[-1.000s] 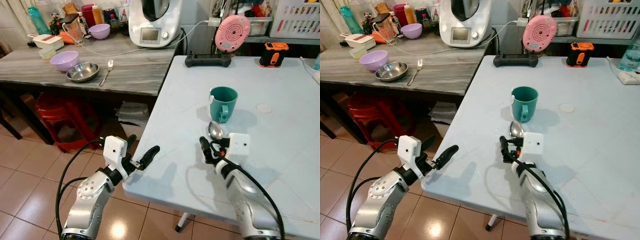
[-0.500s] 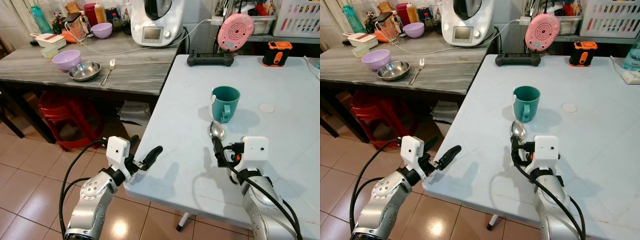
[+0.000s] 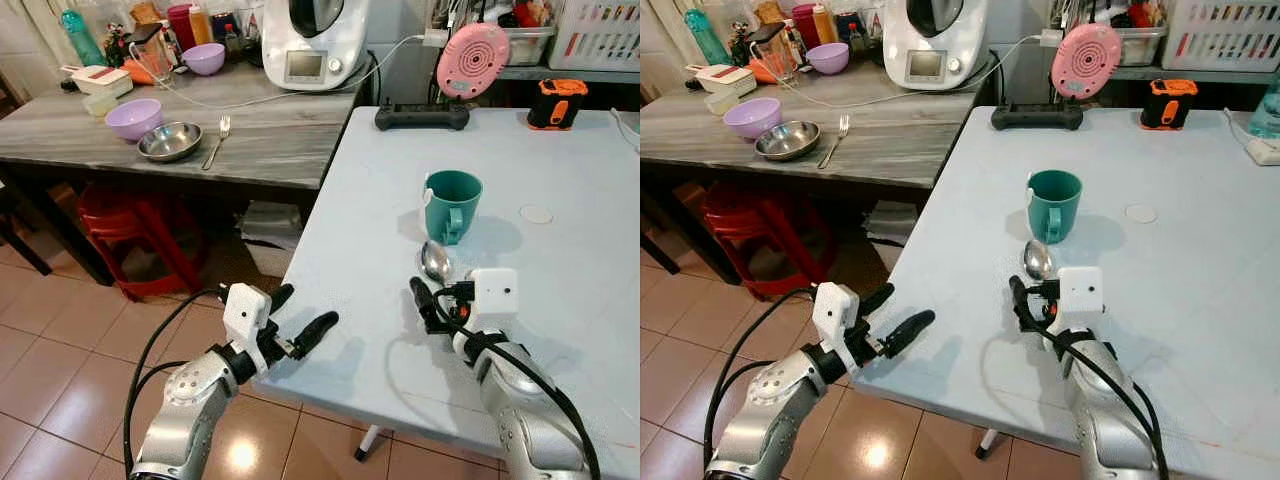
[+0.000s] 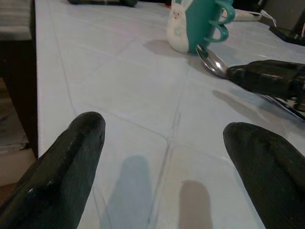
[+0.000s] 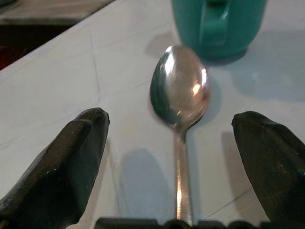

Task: Setting the table

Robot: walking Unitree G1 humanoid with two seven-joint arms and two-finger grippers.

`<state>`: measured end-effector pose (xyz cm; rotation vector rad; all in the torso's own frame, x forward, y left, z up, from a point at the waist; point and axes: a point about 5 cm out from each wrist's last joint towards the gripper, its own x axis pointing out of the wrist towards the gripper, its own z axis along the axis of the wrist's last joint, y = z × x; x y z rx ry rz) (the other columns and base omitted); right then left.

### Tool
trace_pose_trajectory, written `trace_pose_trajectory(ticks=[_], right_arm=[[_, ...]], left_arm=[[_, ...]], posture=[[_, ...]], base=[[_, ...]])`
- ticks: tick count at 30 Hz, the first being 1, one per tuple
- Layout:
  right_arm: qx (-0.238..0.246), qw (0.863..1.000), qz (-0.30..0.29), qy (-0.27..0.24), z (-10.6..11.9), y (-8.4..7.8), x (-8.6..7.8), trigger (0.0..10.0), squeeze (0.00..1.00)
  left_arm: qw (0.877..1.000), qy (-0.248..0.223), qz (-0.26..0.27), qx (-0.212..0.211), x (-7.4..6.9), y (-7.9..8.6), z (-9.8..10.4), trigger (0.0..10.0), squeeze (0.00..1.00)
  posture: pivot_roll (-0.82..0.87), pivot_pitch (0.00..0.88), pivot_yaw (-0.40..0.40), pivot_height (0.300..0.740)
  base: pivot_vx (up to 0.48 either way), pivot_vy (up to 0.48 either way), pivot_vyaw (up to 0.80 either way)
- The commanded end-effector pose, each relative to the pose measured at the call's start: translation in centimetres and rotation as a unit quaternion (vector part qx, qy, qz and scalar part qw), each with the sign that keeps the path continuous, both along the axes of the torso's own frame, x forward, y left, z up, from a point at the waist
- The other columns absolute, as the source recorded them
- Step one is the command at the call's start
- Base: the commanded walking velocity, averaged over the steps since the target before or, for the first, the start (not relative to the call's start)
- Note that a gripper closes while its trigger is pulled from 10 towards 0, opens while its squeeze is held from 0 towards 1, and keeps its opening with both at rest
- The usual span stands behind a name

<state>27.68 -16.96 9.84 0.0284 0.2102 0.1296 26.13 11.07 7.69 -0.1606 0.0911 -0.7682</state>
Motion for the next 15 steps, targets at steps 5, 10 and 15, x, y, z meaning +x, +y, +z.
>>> trace_pose_trajectory(ticks=[5,10,15], right_arm=[[0.021,0.999,0.012,0.023,-0.4,0.4,0.3,0.0,0.0],[0.026,0.999,0.011,0.041,-1.0,0.0,0.3,0.0,0.0],[0.029,0.998,0.015,0.055,-1.3,-0.2,0.2,0.0,0.0]], left_arm=[[1.0,-0.012,-0.018,0.004,-0.3,0.0,0.4,10.0,0.0],[1.0,-0.015,-0.022,0.003,-0.3,0.1,0.4,10.0,0.0],[0.999,-0.017,-0.03,0.006,-0.3,0.1,0.4,10.0,0.0]], posture=[[-0.12,0.047,0.11,0.74],[-0.12,0.046,0.106,0.74],[-0.12,0.046,0.106,0.74]], base=[[0.0,0.0,0.0],[0.0,0.0,0.0],[0.0,0.0,0.0]])
